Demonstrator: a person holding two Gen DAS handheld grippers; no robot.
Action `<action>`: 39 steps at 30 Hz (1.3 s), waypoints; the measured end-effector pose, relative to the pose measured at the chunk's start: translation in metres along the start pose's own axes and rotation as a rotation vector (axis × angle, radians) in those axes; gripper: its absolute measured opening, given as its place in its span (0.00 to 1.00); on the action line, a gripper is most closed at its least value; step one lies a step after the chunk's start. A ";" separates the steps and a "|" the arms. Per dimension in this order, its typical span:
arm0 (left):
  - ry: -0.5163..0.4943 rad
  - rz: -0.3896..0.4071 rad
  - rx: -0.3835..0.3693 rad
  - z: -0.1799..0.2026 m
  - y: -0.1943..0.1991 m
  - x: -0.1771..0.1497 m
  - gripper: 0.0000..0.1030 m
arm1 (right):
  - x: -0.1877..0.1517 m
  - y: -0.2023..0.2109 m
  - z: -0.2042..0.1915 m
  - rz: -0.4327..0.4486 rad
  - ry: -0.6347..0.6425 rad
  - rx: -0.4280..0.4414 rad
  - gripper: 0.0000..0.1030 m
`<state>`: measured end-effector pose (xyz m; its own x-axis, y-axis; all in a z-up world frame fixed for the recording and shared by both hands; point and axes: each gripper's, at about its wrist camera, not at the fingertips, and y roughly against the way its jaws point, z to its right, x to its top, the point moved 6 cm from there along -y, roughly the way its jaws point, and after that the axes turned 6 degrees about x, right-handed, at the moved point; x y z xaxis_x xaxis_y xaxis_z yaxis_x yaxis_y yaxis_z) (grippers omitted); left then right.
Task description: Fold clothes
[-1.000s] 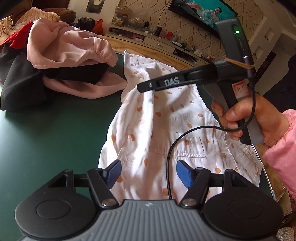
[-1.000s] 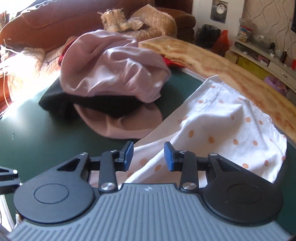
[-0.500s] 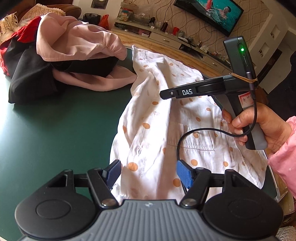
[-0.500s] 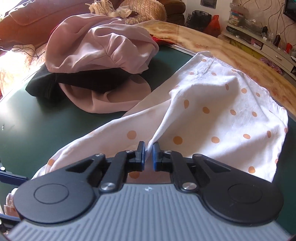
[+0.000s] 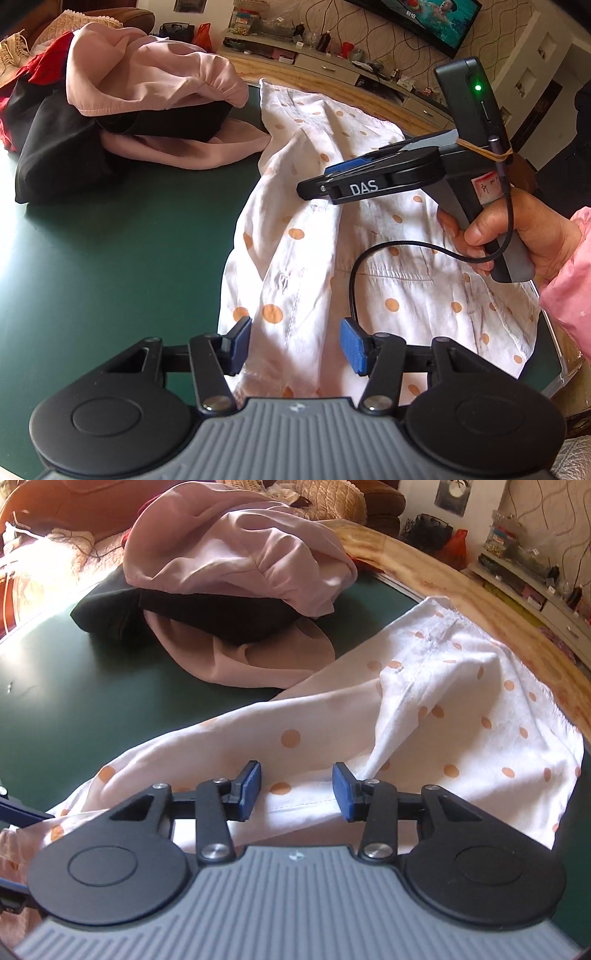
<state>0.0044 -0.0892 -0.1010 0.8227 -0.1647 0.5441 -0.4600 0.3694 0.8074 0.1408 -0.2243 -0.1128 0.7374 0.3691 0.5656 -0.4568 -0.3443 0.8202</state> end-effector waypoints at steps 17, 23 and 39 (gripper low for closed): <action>-0.008 0.027 -0.003 0.001 0.004 -0.001 0.22 | 0.014 0.019 0.040 0.178 -0.215 -0.045 0.08; -0.027 0.043 -0.009 0.005 0.009 0.001 0.16 | 0.040 0.005 0.045 0.180 -0.113 -0.118 0.33; -0.017 0.041 0.019 -0.009 0.020 -0.007 0.11 | 0.053 -0.012 0.114 0.233 -0.665 0.220 0.06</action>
<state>-0.0078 -0.0724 -0.0910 0.7970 -0.1654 0.5809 -0.5001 0.3587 0.7882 0.2417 -0.2988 -0.1022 0.8113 -0.3120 0.4944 -0.5795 -0.5411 0.6094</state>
